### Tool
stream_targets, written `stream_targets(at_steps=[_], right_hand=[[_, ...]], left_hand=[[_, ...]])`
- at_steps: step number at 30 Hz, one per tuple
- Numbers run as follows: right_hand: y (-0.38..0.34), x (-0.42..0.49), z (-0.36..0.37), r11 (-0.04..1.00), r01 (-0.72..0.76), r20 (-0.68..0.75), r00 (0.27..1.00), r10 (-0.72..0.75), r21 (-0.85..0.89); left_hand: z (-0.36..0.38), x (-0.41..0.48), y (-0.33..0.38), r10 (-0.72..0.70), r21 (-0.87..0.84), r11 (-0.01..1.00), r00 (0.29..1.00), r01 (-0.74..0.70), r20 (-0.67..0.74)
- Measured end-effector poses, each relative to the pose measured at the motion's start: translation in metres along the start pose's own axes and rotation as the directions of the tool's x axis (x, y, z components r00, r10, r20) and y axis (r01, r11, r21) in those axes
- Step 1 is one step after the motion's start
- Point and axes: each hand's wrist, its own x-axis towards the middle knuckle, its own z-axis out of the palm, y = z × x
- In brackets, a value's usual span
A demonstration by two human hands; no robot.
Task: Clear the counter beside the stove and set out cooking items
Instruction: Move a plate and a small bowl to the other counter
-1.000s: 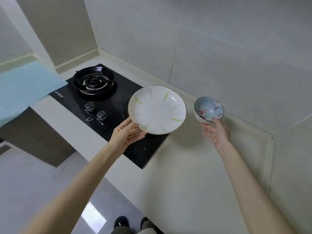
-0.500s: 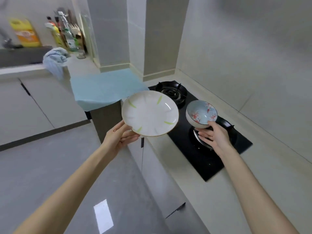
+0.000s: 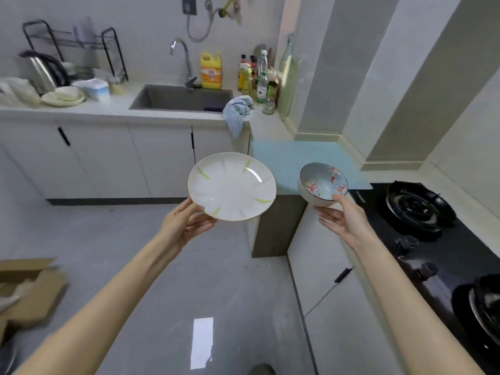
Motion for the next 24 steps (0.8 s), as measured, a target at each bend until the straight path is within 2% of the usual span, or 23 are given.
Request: stream_targets(at_steps=[5,11,17,24], right_hand=[[-0.003,0.041,0.113,0.998,-0.016,0.13,0.991,0.023,-0.057],[-0.005,0.102,0.252,0.992,-0.014,0.274,0.961,0.049,-0.125],[-0.017,0.17,0.39,0.987,0.003,0.413,0.908,0.066,-0.163],[-0.032,0.234,0.537,0.982,-0.002,0.479,0.873,0.093,-0.187]], left_hand=[[-0.074,0.024,0.041,0.052,-0.056,0.997,0.985,-0.062,-0.162],[-0.153,0.073,0.094,0.106,-0.101,0.984,0.931,-0.15,-0.349],[-0.224,0.144,0.158,0.145,-0.106,0.97,0.872,-0.218,-0.467],[-0.294,0.218,0.225,0.149,-0.123,0.958,0.816,-0.26,-0.559]])
